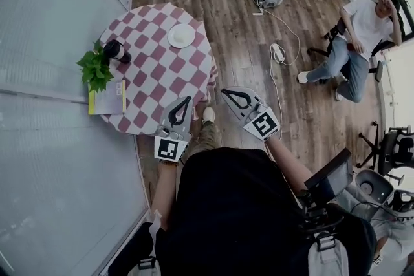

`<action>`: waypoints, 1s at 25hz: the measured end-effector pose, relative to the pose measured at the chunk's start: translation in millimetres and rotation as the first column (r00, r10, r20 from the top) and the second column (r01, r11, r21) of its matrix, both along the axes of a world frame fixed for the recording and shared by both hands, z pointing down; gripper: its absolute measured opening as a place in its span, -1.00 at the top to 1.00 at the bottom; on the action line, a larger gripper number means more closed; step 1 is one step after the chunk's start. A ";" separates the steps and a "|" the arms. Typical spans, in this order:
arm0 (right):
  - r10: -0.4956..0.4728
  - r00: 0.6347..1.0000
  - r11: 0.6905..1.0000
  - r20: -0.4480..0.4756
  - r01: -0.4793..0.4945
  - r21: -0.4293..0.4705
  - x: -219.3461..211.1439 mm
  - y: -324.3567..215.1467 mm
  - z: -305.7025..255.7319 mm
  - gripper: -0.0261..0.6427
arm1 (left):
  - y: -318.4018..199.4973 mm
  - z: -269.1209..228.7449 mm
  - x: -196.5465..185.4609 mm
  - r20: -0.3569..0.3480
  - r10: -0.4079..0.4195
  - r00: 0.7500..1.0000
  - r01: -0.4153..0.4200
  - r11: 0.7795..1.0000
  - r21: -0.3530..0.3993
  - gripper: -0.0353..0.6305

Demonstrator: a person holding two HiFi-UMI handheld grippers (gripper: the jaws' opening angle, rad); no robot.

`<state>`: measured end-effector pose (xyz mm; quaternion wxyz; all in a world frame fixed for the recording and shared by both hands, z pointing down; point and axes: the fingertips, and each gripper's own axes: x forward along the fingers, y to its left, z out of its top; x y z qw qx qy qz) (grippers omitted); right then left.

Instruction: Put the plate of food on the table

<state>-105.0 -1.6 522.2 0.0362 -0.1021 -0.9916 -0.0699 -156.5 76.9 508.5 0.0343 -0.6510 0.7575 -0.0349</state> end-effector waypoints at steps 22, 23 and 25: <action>-0.066 0.992 0.998 -0.104 0.064 -0.026 -1.8 13.0 34.6 0.89 | 21.2 67.3 -7.3 -0.079 -0.139 0.987 0.129 0.984 -0.119 0.88; -0.070 0.992 0.997 -0.106 0.068 -0.025 -0.9 13.6 36.0 0.89 | 21.9 69.0 -6.8 -0.082 -0.140 0.987 0.129 0.984 -0.121 0.88; -0.076 0.991 0.997 -0.108 0.074 -0.022 0.8 13.6 38.7 0.89 | 22.2 71.5 -5.8 -0.084 -0.140 0.987 0.129 0.984 -0.125 0.88</action>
